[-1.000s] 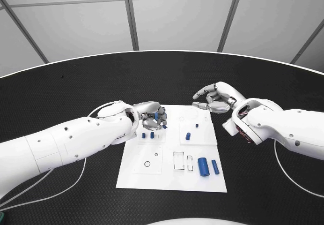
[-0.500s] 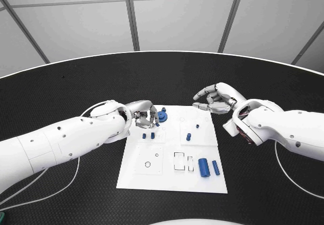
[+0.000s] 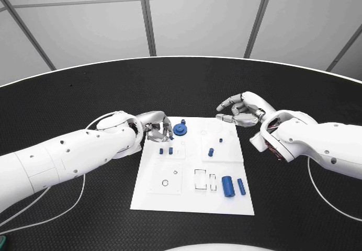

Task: Assemble the parts on the task board

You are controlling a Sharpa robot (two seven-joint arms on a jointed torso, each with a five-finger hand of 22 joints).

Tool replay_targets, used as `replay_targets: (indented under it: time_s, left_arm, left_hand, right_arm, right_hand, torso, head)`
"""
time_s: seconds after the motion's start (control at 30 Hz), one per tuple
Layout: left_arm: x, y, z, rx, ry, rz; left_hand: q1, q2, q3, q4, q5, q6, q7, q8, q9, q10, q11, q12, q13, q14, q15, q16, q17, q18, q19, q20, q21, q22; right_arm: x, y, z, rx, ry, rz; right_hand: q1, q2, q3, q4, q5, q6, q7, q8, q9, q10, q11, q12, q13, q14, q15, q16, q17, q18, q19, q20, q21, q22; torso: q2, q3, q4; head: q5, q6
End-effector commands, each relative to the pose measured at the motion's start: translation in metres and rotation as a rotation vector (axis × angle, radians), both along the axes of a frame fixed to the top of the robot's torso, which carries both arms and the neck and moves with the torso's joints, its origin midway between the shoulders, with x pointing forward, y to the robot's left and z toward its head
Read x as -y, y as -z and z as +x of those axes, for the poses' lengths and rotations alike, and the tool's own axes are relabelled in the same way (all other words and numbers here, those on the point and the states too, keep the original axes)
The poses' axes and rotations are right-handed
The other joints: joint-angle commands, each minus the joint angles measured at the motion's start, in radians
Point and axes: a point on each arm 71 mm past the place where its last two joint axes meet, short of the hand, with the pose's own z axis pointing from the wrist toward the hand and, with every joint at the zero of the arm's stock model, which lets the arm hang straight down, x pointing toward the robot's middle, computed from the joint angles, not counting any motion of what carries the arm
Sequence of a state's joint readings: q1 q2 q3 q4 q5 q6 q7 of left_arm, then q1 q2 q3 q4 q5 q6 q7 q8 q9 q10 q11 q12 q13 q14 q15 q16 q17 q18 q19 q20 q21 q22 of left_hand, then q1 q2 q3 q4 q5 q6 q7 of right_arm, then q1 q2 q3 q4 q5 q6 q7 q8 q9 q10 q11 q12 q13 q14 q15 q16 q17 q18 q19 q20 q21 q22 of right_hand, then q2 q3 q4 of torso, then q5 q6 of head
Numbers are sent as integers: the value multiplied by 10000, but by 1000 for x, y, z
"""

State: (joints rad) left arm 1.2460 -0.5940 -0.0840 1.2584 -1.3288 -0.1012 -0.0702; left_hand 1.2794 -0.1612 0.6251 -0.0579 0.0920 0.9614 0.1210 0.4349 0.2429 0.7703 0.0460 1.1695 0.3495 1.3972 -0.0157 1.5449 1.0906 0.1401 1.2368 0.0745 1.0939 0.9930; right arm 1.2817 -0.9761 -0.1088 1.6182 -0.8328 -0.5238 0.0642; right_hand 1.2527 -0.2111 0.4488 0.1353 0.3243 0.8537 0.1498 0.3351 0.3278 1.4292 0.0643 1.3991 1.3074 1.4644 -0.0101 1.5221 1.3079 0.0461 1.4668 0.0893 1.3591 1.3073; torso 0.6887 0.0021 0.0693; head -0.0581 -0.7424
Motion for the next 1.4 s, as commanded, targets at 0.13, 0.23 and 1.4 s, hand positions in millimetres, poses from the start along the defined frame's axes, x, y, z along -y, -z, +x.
replay_targets:
  time_s: [0.13, 0.23, 1.4]
  left_arm:
    - [-5, 1, 2, -25, -130, 74]
    - [-6, 1, 3, -29, -167, 92]
    - [-63, -1, 16, -666, -2040, -1954]
  left_hand:
    - [-5, -110, -56, 30, -61, -8, -42, 43, 16, 40, 9, 34, 12, 67, -10, 25, -9, 58, 56, 4, 8, -9]
    - [-5, -110, -56, 30, -61, -8, -42, 43, 16, 40, 9, 34, 12, 67, -10, 25, -9, 58, 56, 4, 8, -9]
    - [510, -269, 306, 68, -5, -596, 213, -703, -124, -171, 215, -1320, -787, -653, 148, -374, -1498, 339, -720, 120, -1300, -1434]
  right_arm:
    - [0, 0, 0, -1, 3, -3]
    - [0, 0, 0, -1, 2, -4]
    - [1, 1, 1, 6, 26, -21]
  right_hand:
    - [-56, 63, 4, 45, 68, 56, -3, 52, -10, 44, -22, 59, 947, 838, -58, -10, 1685, 88, 263, -64, 16, 590]
    - [-56, 63, 4, 45, 68, 56, -3, 52, -10, 44, -22, 59, 947, 838, -58, -10, 1685, 88, 263, -64, 16, 590]
    - [-66, 66, 5, 60, 66, 57, -8, 68, -22, 35, -27, 50, 936, 836, -63, -17, 1675, 91, 260, -70, -2, 580]
  torso:
    - [-10, 6, -4]
    - [-9, 5, -3]
    - [-9, -9, 8]
  head:
    - [9, 1]
    - [7, 4]
    - [73, 101]
